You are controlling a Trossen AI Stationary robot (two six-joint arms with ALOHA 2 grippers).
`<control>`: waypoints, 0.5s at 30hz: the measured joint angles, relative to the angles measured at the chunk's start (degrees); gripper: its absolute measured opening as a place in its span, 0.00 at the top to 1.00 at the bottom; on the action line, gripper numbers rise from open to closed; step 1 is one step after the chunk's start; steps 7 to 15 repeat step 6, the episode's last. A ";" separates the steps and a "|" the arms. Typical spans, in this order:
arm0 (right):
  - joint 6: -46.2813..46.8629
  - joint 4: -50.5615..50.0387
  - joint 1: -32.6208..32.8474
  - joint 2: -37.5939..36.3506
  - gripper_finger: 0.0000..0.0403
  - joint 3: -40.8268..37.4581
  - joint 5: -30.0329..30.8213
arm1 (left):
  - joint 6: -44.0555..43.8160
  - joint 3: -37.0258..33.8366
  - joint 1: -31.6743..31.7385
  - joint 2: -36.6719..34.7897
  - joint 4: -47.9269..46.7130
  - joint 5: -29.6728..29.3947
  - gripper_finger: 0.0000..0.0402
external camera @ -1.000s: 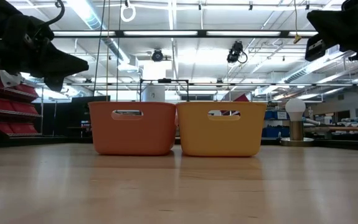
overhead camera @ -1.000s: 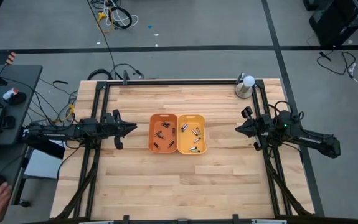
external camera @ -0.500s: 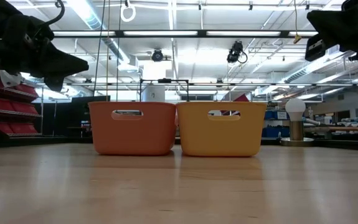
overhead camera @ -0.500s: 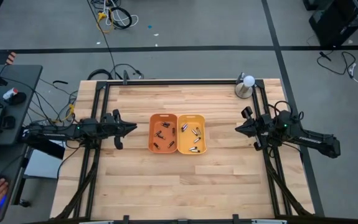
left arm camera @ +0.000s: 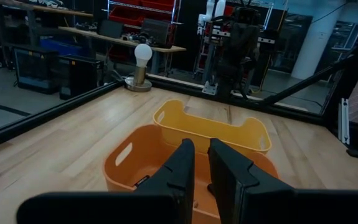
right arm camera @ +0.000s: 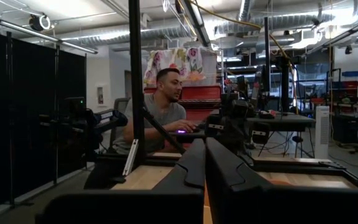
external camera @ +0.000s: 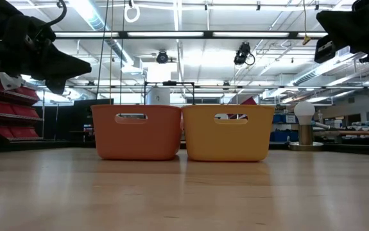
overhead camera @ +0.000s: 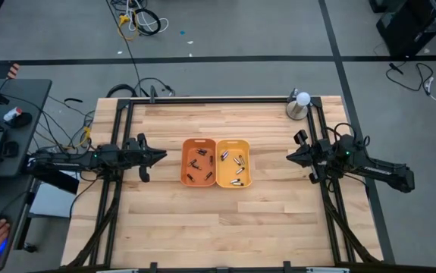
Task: Sort batteries
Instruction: Return to Home Position
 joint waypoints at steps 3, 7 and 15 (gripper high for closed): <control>0.00 0.00 0.00 0.02 0.99 0.00 0.01 | -0.02 0.00 0.01 0.00 0.00 -0.01 0.89; 0.00 0.00 -0.02 0.02 0.99 0.00 0.01 | 0.00 0.00 0.00 0.00 0.00 -0.01 0.89; 0.00 0.00 -0.02 0.02 0.99 0.00 0.01 | 0.00 0.00 0.00 0.00 0.00 -0.01 0.89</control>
